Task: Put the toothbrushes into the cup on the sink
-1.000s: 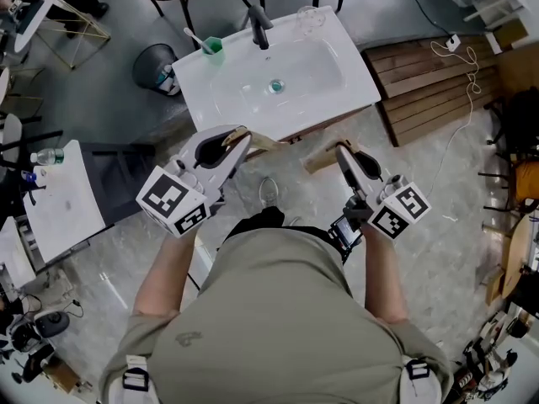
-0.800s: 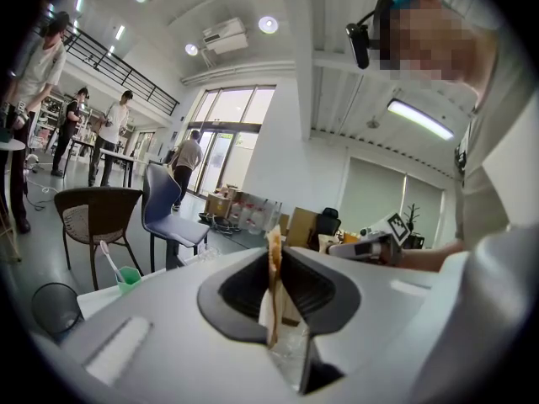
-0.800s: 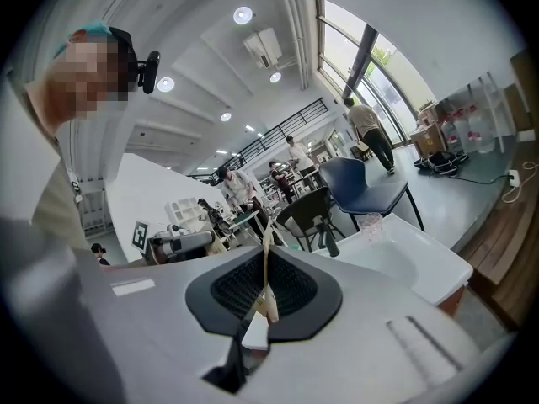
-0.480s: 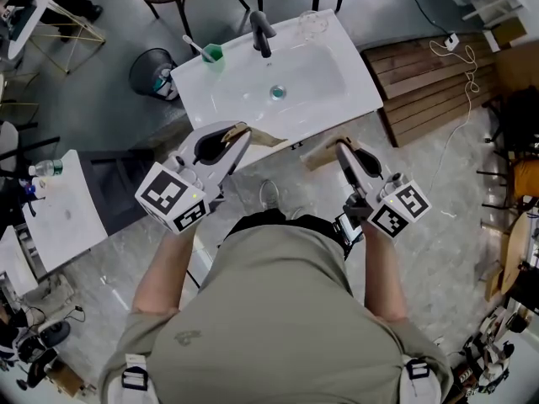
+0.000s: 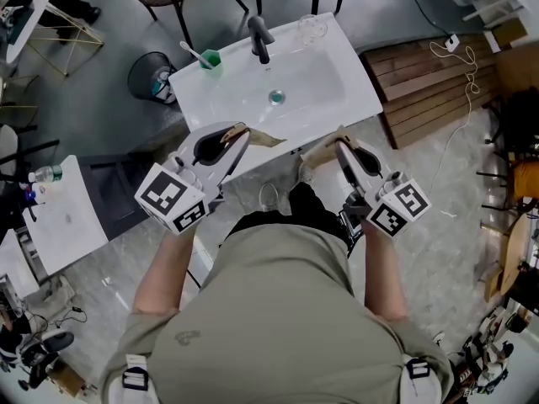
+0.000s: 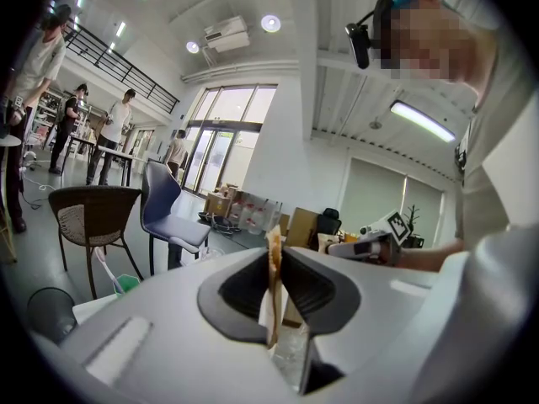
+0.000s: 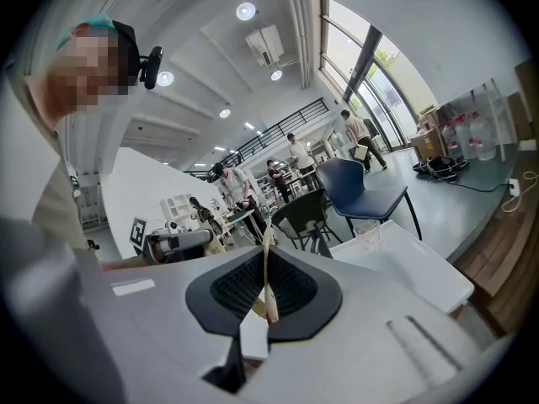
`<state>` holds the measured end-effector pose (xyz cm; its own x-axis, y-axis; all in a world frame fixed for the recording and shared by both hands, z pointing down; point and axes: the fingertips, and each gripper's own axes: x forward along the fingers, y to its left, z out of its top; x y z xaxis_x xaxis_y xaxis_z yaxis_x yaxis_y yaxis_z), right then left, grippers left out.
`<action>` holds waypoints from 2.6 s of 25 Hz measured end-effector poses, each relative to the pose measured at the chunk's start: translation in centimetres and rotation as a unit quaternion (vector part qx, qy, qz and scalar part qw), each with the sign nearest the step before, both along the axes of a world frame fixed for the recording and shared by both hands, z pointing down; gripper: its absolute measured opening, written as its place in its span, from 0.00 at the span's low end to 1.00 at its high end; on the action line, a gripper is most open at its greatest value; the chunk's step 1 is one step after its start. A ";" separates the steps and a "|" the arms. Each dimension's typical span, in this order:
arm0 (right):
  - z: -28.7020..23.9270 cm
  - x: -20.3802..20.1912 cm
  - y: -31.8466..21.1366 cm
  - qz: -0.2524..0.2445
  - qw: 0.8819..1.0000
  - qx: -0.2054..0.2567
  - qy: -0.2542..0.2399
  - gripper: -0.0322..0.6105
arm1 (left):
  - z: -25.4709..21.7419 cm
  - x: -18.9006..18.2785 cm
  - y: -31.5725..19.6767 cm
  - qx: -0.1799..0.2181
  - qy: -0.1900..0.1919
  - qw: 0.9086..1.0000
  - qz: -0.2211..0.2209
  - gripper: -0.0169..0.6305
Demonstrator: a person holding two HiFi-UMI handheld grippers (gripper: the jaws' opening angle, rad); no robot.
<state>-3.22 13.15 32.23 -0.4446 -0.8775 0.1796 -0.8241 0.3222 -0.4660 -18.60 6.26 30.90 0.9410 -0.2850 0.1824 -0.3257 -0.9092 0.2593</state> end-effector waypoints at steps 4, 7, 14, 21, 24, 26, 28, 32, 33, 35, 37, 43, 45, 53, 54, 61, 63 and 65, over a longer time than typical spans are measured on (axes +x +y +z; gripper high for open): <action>0.3 0.8 -1.2 -0.007 1.000 -0.001 -0.002 0.07 | 0.1 0.9 -1.1 -0.001 -0.004 1.000 -0.005 0.10; 0.6 1.6 -2.3 -0.015 1.000 -0.001 -0.005 0.07 | 0.4 1.8 -1.9 -0.002 -0.007 1.000 -0.010 0.10; 1.2 4.4 -4.6 -0.030 0.999 -0.004 -0.015 0.07 | 0.5 4.9 -3.7 -0.003 -0.016 1.000 -0.019 0.10; 2.1 7.7 -7.1 -0.049 0.998 -0.012 -0.023 0.07 | 1.0 8.7 -5.7 -0.007 -0.024 0.999 -0.029 0.10; 2.3 8.4 -7.5 -0.057 0.998 -0.014 -0.026 0.07 | 1.1 9.6 -6.0 -0.008 -0.026 0.999 -0.034 0.10; 2.4 8.5 -7.7 -0.062 0.998 -0.013 -0.026 0.07 | 1.1 9.7 -6.1 -0.007 -0.027 0.999 -0.037 0.10; 2.4 9.1 -8.0 -0.065 0.997 -0.013 -0.028 0.07 | 1.0 10.5 -6.4 -0.005 -0.029 0.999 -0.039 0.10; 2.8 11.5 -9.1 -0.071 0.997 -0.016 -0.033 0.07 | 1.2 13.1 -7.2 -0.004 -0.037 0.998 -0.042 0.10; 2.9 11.9 -9.3 -0.072 0.997 -0.016 -0.035 0.07 | 1.2 13.5 -7.4 -0.003 -0.038 0.998 -0.044 0.10; 3.0 12.6 -9.8 -0.075 0.996 -0.017 -0.038 0.07 | 1.3 14.3 -7.8 -0.004 -0.040 0.998 -0.047 0.10; 3.2 13.3 -10.2 -0.078 0.996 -0.018 -0.041 0.07 | 1.4 15.0 -8.1 -0.006 -0.042 0.998 -0.051 0.10; 3.6 15.4 -11.9 -0.088 0.995 -0.021 -0.047 0.07 | 1.6 17.1 -9.5 -0.009 -0.045 0.997 -0.060 0.10; 3.7 16.0 -12.6 -0.091 0.994 -0.022 -0.054 0.07 | 1.8 17.7 -10.0 -0.010 -0.047 0.997 -0.063 0.10; 4.3 17.8 -15.2 -0.109 0.992 -0.029 -0.056 0.07 | 2.6 19.3 -12.1 -0.019 -0.051 0.995 -0.082 0.10; 4.4 17.8 -15.6 -0.110 0.992 -0.030 -0.055 0.07 | 2.8 19.2 -12.4 -0.020 -0.051 0.995 -0.084 0.10; 4.8 16.5 -18.5 -0.118 0.991 -0.035 -0.051 0.07 | 3.5 17.5 -14.8 -0.027 -0.047 0.994 -0.095 0.10; 4.7 16.6 -18.4 -0.118 0.991 -0.036 -0.049 0.07 | 3.3 17.5 -14.7 -0.028 -0.045 0.994 -0.096 0.10; 4.5 16.8 -18.3 -0.116 0.992 -0.035 -0.045 0.07 | 3.3 17.6 -14.7 -0.028 -0.043 0.994 -0.096 0.10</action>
<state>13.61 -5.16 36.77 -0.6505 -0.7361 0.1871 -0.6856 0.4632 -0.5615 -1.03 -8.39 34.22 0.8508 -0.4449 0.2797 -0.5145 -0.8135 0.2711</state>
